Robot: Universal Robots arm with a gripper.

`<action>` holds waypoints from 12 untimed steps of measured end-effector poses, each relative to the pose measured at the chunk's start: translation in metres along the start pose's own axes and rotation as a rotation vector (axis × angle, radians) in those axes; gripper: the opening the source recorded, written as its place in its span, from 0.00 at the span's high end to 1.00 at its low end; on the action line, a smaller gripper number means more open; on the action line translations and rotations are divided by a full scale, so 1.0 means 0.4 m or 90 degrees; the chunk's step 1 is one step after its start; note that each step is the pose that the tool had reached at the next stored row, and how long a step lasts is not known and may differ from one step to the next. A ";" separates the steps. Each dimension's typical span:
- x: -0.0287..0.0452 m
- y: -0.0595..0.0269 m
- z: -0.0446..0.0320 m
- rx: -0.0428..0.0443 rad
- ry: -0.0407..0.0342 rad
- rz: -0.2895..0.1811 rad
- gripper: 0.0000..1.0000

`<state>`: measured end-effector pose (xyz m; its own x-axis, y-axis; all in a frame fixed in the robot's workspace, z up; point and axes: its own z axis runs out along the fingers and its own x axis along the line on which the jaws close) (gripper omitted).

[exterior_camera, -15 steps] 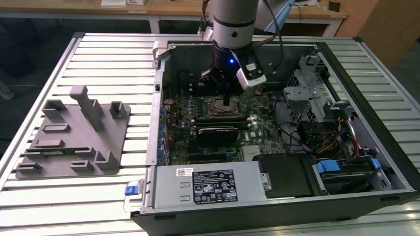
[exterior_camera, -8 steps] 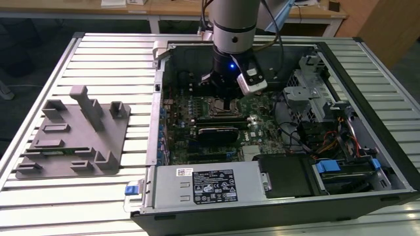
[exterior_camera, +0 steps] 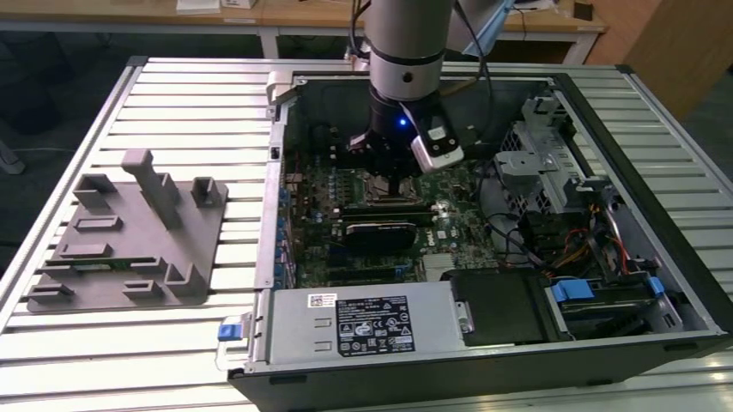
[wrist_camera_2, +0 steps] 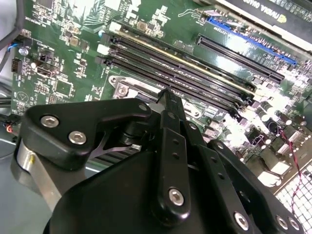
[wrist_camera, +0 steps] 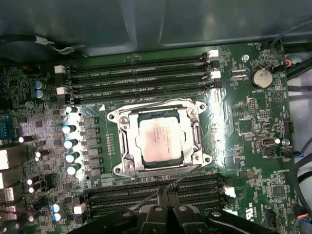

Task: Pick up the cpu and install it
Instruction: 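Install the second cpu locking lever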

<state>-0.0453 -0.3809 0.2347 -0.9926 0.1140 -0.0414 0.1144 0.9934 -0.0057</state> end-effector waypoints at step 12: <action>0.025 -0.004 0.010 -0.0010 0.0002 0.000 0.89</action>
<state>-0.0553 -0.3812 0.2304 -0.9926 0.1140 -0.0410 0.1142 0.9934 -0.0041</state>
